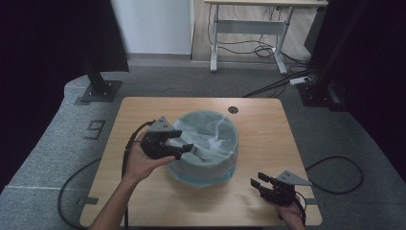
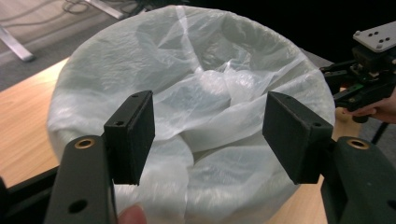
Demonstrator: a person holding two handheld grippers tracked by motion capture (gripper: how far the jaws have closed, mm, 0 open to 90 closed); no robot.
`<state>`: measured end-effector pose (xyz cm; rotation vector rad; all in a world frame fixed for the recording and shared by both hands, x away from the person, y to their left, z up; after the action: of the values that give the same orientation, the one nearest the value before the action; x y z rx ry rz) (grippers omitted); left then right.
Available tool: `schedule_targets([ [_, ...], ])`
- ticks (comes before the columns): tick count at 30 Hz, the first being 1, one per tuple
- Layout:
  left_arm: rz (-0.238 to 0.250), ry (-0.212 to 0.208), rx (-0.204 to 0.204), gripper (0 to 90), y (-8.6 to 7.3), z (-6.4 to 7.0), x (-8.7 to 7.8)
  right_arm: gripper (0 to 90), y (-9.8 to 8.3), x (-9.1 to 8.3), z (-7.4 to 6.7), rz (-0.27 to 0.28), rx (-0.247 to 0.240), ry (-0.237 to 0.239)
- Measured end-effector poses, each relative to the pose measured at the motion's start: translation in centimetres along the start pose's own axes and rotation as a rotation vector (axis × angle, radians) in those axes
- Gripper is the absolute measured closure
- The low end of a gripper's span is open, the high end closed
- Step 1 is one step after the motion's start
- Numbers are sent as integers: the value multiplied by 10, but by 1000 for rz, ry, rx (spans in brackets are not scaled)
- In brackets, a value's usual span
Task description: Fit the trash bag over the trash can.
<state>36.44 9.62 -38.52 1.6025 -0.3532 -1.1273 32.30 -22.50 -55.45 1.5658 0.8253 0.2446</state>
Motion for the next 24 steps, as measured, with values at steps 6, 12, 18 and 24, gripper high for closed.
schedule_targets([
  [6, 21, 11, -16, 344, -13, 0, -13, 506, 0, 0, 0, -6, 0, -1],
  [12, 41, 53, -14, 344, -33, -3, -29, 504, -1, 2, -1, -5, -1, 4],
  [18, 60, 79, -46, 344, -59, -9, -41, 503, -3, 3, -2, -13, -1, 8],
  [24, 56, 97, -86, 345, -86, -16, -51, 502, -3, 5, -4, -15, -7, 13],
])
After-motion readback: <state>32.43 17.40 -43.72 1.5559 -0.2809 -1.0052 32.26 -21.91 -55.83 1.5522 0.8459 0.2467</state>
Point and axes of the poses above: each handheld gripper's, and its own axes: x roughly forward along the jaws, y roughly out of its top, z roughly to its right, the point moved 7 cm from there along x, roughly forward along the jaws, and after that the axes turned 6 degrees about z, right-handed, at the moved point
